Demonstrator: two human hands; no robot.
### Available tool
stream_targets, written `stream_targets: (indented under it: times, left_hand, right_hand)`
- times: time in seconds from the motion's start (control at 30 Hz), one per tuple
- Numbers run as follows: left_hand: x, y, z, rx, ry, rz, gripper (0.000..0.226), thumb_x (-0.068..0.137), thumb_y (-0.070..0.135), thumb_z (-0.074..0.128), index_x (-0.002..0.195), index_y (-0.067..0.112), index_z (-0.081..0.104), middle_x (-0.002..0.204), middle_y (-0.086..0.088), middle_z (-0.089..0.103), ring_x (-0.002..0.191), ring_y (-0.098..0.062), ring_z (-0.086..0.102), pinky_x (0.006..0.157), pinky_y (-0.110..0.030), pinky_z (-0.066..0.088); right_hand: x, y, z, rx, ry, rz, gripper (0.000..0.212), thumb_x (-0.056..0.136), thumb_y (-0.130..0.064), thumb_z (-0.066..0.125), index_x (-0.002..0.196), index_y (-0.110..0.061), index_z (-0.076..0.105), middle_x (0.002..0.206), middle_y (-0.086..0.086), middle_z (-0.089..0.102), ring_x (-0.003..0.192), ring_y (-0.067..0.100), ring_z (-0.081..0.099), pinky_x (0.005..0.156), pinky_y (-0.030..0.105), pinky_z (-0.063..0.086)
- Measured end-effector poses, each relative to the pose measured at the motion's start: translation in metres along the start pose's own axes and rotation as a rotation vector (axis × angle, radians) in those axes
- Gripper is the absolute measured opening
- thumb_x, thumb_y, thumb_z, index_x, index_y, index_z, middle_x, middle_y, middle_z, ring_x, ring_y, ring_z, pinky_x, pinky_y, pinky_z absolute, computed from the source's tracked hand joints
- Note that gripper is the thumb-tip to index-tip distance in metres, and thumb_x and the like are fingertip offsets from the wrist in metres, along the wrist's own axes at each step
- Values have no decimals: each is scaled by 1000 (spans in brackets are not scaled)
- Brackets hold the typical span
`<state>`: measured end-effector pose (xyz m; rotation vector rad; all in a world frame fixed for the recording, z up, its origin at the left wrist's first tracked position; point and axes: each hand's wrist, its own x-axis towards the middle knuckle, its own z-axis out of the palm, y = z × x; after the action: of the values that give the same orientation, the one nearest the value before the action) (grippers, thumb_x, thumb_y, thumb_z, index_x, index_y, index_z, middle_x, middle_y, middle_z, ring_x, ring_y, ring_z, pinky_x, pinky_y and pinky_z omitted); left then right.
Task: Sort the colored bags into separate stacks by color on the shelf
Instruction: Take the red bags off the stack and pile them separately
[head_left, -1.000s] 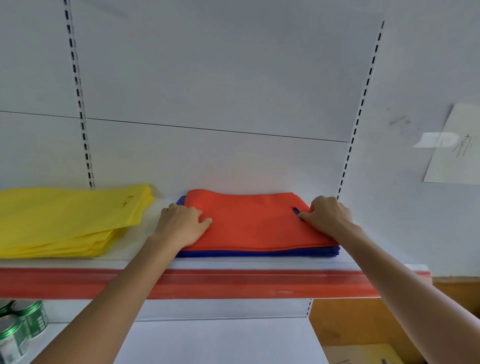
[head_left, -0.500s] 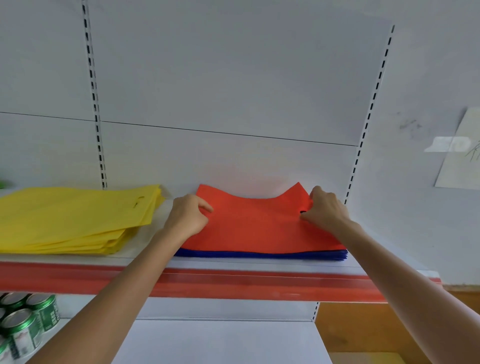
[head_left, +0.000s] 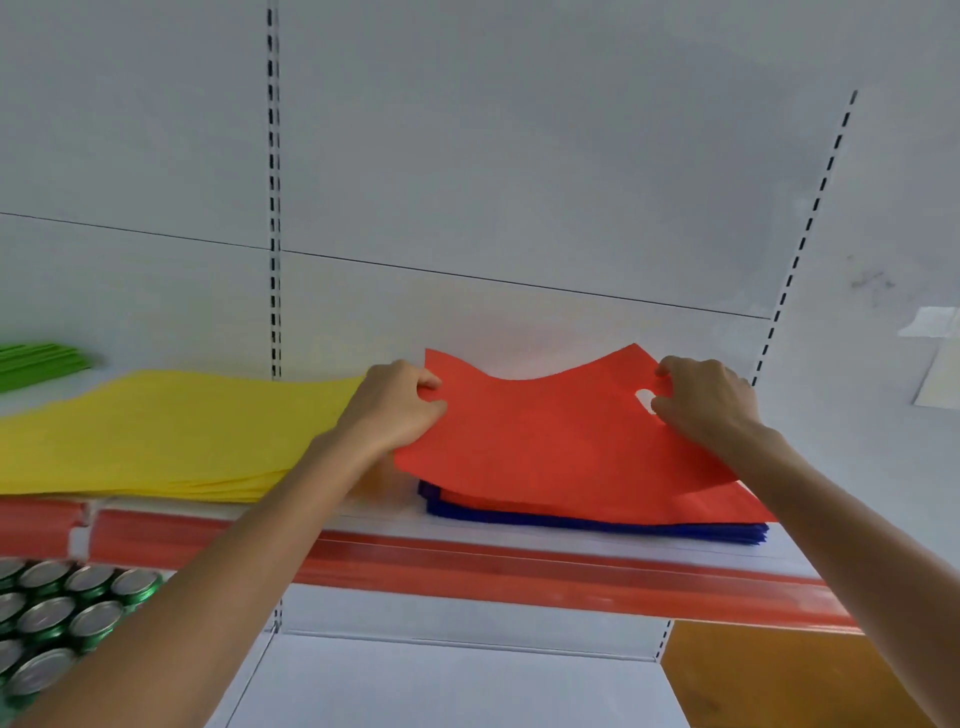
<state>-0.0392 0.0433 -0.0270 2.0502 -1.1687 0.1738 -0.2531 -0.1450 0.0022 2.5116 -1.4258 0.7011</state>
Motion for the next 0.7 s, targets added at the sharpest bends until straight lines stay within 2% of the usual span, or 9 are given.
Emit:
stream_targets:
  times: [0.17, 0.33, 0.43, 0.57, 0.7]
  left_hand:
    - [3, -55, -63, -13, 53, -1, 35, 87, 24, 58, 120, 16, 63, 129, -3, 58, 119, -18, 52, 96, -24, 38]
    - [2, -133, -125, -14, 20, 19, 35, 89, 23, 56, 123, 14, 60, 132, -3, 55, 121, -18, 50, 95, -23, 36]
    - [2, -181, -162, -15, -29, 19, 35, 89, 23, 57, 123, 16, 61, 131, -3, 56, 119, -17, 51, 93, -22, 36]
    - [6, -244, -213, 22, -22, -11, 33, 87, 25, 59, 120, 18, 63, 127, -2, 60, 118, -18, 53, 97, -24, 37]
    - [10, -301, -249, 47, -12, -41, 34, 86, 26, 60, 119, 20, 64, 126, -2, 60, 117, -18, 54, 97, -25, 37]
  right_hand:
    - [-3, -64, -6, 133, 53, -3, 26, 95, -18, 46, 117, -8, 57, 111, 21, 60, 100, 39, 56, 73, 35, 41]
    - [-28, -158, -6, 242, 53, 26, 37, 82, -15, 67, 117, -4, 60, 115, 21, 59, 107, 37, 54, 84, 35, 43]
    - [-45, -215, -3, 271, 25, 89, 36, 79, -12, 67, 115, -7, 62, 117, 19, 60, 108, 37, 53, 85, 36, 43]
    - [-58, -291, -11, 236, 1, 118, 40, 81, -24, 64, 121, -22, 61, 121, 11, 60, 112, 34, 54, 89, 36, 43]
    - [-60, -356, -10, 147, -1, 81, 37, 86, -31, 58, 122, -22, 59, 121, 11, 60, 109, 33, 55, 84, 34, 43]
